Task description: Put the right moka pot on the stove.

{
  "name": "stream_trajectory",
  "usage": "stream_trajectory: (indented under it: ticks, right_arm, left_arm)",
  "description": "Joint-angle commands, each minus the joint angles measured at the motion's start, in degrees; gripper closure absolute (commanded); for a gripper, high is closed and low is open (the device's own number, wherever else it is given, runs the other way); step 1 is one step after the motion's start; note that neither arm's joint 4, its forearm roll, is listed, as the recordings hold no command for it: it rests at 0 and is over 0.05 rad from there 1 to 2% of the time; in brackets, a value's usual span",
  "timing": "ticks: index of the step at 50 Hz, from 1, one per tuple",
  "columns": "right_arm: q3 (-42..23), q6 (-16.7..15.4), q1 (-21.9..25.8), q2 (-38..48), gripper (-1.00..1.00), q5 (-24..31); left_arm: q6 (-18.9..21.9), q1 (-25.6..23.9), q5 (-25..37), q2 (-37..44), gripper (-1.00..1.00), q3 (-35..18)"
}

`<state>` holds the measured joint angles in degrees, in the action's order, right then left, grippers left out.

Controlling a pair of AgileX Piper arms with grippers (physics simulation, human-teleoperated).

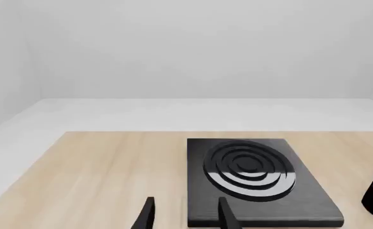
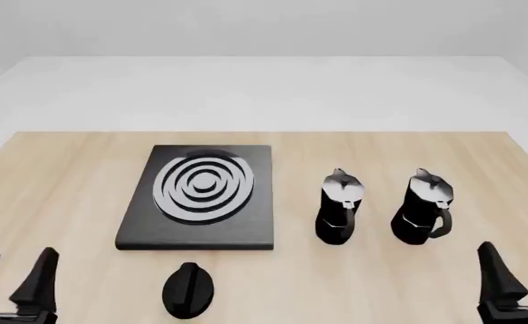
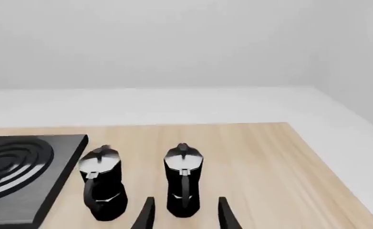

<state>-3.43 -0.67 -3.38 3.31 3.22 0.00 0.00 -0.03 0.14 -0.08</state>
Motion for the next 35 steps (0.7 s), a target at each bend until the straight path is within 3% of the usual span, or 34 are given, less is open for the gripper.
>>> stream_trajectory:
  ticks: [1, 7, 22, 29, 35]
  right_arm:
    - [0.7, 0.59, 2.0, -3.03, -1.0, -1.11]
    - [-4.76, 2.04, 2.39, 1.07, -1.0, 1.74]
    - [-8.29, 1.97, 1.49, 16.82, -1.0, -5.04]
    - [-9.95, 1.0, -0.09, 18.7, -1.0, -5.01]
    - [-10.32, -1.12, 0.97, 25.59, -1.0, -7.22]
  left_arm:
    - [0.0, 0.0, -0.07, 0.3, -1.0, -0.17]
    - [0.0, 0.0, -0.08, 0.28, -1.0, -0.17]
    - [0.0, -0.01, -0.07, 0.3, -1.0, -0.17]
    - [0.0, 0.0, -0.07, 0.3, -1.0, -0.17]
    - [0.0, 0.0, -0.07, 0.29, -1.0, -0.17]
